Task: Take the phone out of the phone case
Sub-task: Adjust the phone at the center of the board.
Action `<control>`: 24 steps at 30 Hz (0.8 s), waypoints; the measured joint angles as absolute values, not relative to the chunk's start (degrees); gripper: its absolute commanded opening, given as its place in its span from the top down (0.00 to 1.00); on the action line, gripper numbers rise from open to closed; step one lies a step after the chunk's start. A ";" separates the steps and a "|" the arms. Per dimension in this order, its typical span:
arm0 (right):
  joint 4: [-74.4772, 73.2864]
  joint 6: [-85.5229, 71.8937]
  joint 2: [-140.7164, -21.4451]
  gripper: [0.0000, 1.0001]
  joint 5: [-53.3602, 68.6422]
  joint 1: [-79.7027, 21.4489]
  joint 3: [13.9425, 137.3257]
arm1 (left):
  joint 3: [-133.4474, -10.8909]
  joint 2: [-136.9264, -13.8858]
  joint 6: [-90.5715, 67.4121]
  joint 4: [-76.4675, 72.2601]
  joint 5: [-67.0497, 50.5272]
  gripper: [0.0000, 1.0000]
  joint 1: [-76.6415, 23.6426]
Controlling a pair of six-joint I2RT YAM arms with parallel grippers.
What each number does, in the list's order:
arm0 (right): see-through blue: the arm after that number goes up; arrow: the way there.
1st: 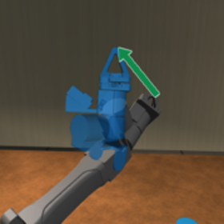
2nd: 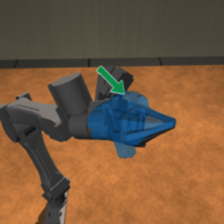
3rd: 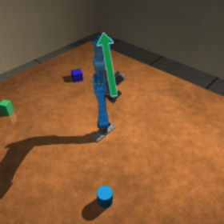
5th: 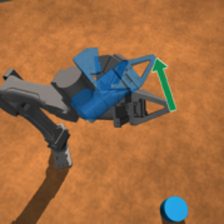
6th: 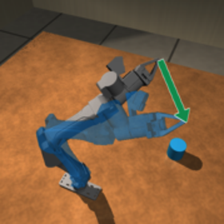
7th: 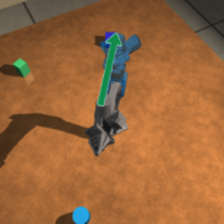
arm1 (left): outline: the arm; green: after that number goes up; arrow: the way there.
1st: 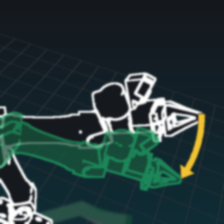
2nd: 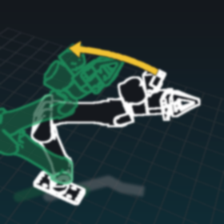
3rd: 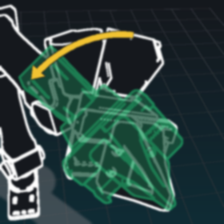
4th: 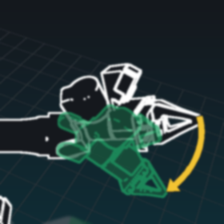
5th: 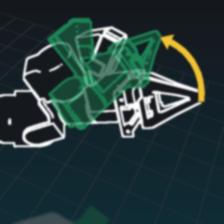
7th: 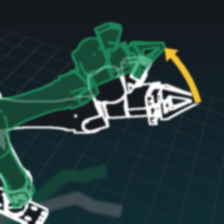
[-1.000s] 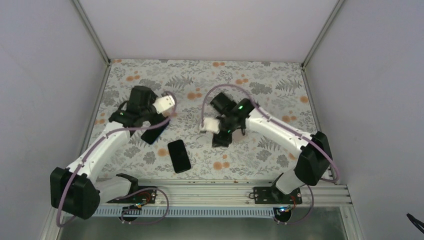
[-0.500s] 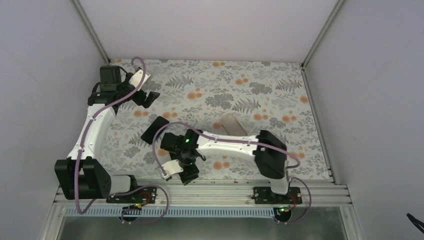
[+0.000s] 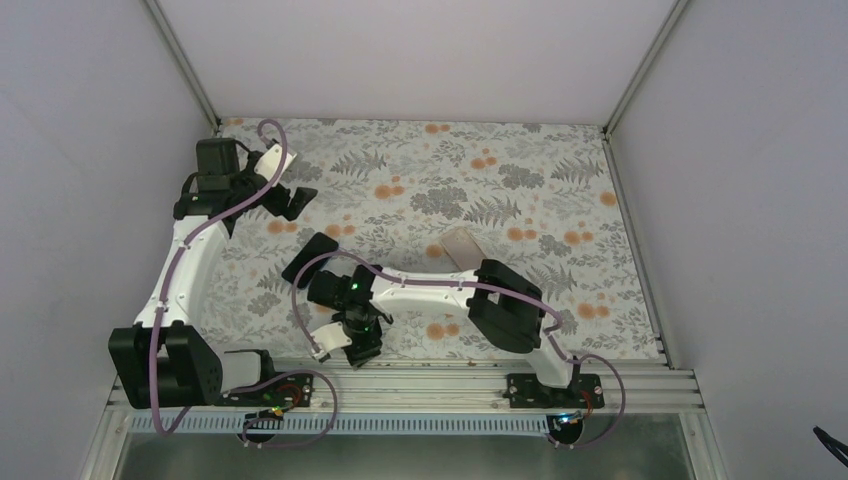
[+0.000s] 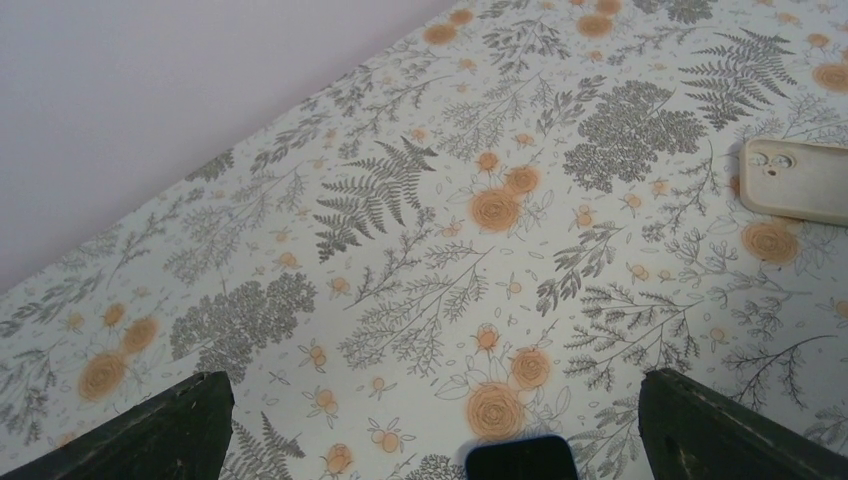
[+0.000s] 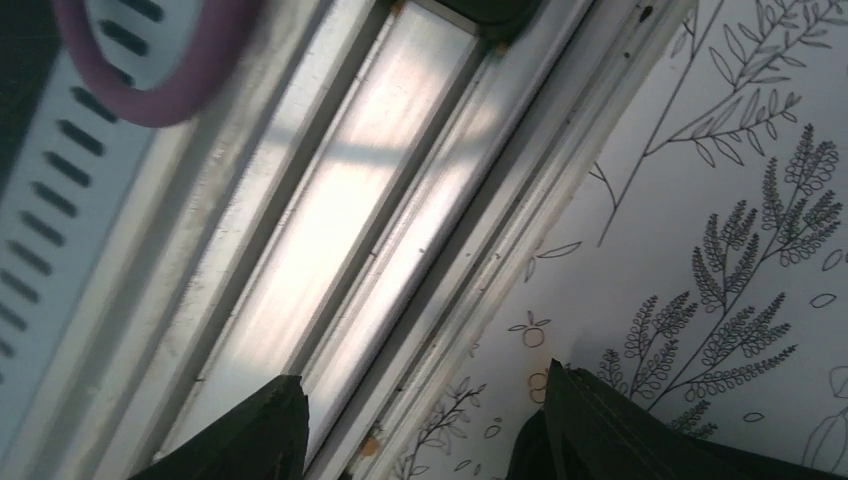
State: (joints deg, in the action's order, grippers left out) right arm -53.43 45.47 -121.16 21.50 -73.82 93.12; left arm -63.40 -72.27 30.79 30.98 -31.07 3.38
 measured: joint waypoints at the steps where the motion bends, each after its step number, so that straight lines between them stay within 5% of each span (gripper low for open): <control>1: -52.73 45.43 -121.16 0.39 21.21 -73.80 92.75 | -63.42 -72.27 30.74 30.68 -31.07 0.00 3.40; 24: -43.16 44.51 -118.50 0.53 10.96 -64.36 83.15 | -61.56 -72.01 29.32 27.70 -30.70 0.00 3.75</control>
State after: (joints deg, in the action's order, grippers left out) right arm -43.16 44.51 -118.50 10.96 -64.36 83.15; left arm -61.56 -72.01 29.32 27.70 -30.70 3.75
